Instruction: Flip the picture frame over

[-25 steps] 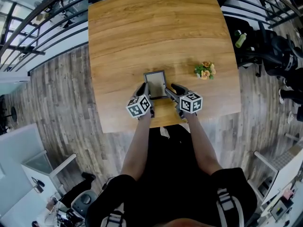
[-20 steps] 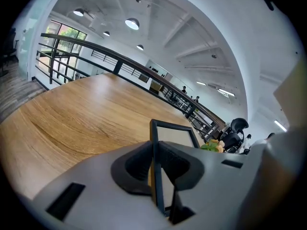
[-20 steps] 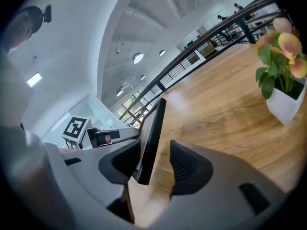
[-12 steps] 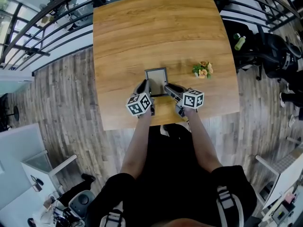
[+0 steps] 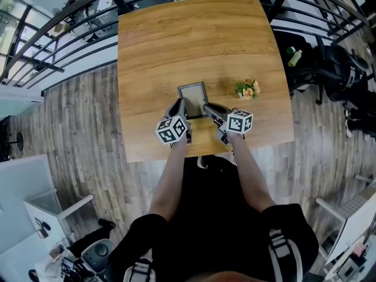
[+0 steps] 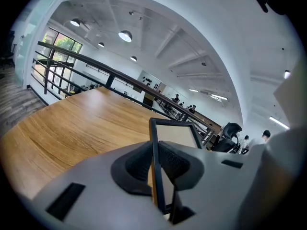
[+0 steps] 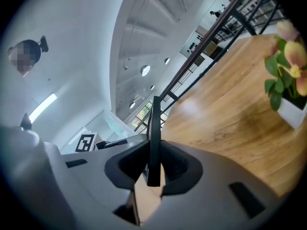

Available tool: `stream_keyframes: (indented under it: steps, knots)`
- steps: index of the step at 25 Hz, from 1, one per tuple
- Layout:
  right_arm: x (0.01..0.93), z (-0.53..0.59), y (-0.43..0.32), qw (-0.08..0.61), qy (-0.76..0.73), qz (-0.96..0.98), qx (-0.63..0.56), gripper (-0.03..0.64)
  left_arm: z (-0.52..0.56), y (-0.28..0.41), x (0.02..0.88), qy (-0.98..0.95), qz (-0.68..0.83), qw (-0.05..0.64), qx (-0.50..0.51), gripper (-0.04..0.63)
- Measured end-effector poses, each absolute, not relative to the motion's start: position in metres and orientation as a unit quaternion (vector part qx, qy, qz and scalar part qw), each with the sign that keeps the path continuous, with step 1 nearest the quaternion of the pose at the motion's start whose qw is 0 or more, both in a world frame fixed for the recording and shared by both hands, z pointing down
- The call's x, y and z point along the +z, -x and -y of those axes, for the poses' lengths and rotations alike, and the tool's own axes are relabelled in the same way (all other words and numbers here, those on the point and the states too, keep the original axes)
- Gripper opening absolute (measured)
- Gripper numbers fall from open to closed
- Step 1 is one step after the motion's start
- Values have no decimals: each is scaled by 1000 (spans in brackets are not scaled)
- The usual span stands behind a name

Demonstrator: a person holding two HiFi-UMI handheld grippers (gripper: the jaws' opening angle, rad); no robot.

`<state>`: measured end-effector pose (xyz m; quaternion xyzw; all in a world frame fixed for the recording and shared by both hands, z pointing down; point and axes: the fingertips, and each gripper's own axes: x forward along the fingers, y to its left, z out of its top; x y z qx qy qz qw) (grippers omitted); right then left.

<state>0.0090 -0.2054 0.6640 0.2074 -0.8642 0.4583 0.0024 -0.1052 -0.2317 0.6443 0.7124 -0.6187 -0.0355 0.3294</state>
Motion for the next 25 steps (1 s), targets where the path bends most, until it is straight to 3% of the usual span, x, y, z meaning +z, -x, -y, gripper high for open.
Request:
stream_keyframes:
  steps: [11,25]
  knots:
    - [647,209,-9,22,-216,893,394,78,232,104,634,-714,632,301,-9,60]
    - [663,220,-30,137,-266,913,279,75,240,74,630,-732,605,312,-17,60]
